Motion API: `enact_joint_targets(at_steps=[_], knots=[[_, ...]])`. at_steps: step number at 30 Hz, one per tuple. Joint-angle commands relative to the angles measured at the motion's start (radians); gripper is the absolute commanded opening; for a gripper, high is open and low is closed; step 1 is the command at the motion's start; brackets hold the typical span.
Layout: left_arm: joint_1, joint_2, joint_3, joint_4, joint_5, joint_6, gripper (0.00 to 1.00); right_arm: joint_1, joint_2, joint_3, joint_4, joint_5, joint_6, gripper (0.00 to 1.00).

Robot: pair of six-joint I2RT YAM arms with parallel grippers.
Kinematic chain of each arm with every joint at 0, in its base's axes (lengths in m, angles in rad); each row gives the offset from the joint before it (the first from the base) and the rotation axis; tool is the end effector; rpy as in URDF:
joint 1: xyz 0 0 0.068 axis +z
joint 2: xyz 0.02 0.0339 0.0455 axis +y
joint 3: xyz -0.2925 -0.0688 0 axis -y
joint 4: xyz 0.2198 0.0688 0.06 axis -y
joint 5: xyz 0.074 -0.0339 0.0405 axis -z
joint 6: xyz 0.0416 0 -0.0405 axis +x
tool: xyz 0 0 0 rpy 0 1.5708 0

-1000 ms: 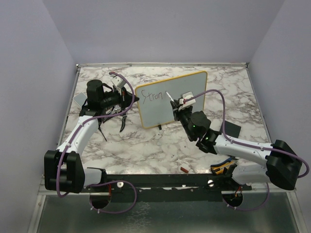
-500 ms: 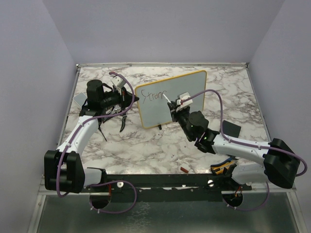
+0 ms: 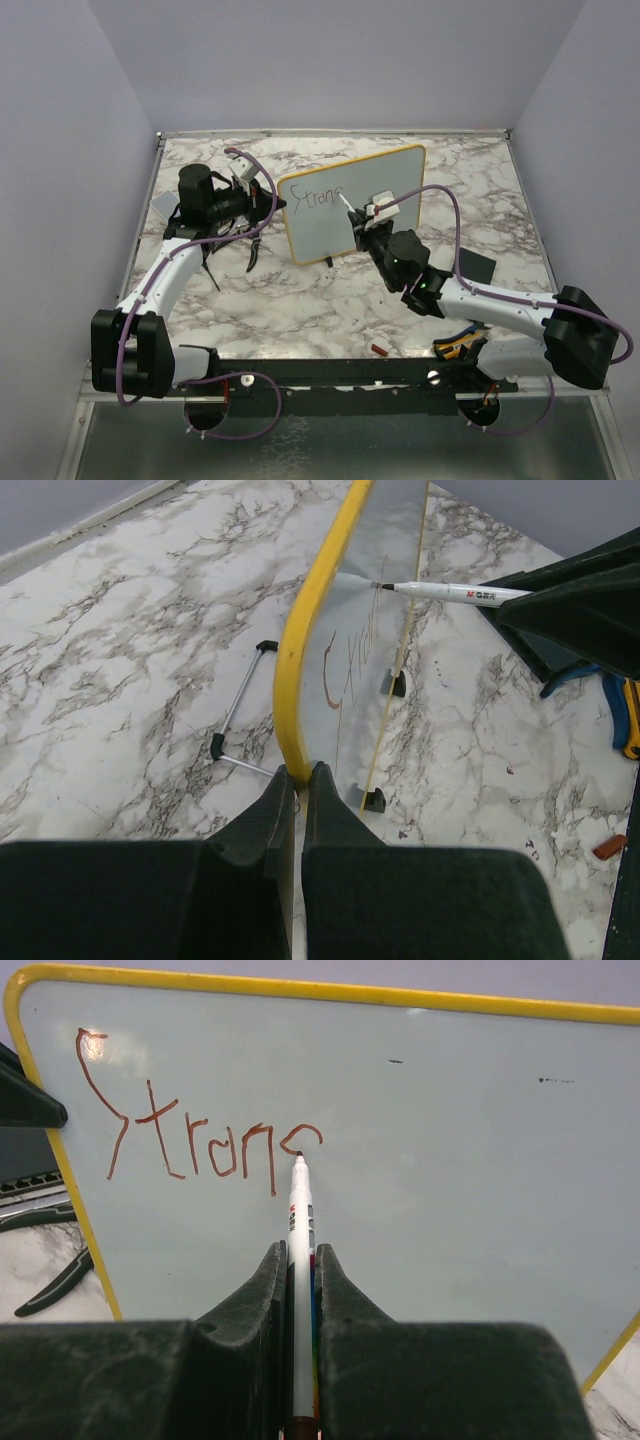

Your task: Write a sentence on the whiteboard

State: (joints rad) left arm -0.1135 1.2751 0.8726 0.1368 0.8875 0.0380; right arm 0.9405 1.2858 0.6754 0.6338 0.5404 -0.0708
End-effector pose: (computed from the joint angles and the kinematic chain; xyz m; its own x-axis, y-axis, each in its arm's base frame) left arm 0.2519 -0.0612 0.3361 -0.2297 0.0503 -0.9719 0.8243 0.5410 -0.1668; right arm 0.1717 0.1990 0.3199 0.0413 -0.0463 -0.9981 -0.3876 0.9199 -0.0587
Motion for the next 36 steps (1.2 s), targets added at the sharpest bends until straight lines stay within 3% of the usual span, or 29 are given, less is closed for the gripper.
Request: enact_joint_targets(at_steps=[1,19,36], knots=[[0.002,-0.004,-0.016,-0.030,-0.040,0.053,0.00,-0.006,-0.019,-0.011,-0.008,0.064,-0.020,0.01],[0.002,-0.002,-0.015,-0.030,-0.040,0.053,0.00,-0.006,-0.015,0.033,0.040,0.060,-0.079,0.01],[0.002,-0.006,-0.015,-0.030,-0.040,0.053,0.00,-0.006,0.003,-0.005,-0.015,0.068,-0.018,0.01]])
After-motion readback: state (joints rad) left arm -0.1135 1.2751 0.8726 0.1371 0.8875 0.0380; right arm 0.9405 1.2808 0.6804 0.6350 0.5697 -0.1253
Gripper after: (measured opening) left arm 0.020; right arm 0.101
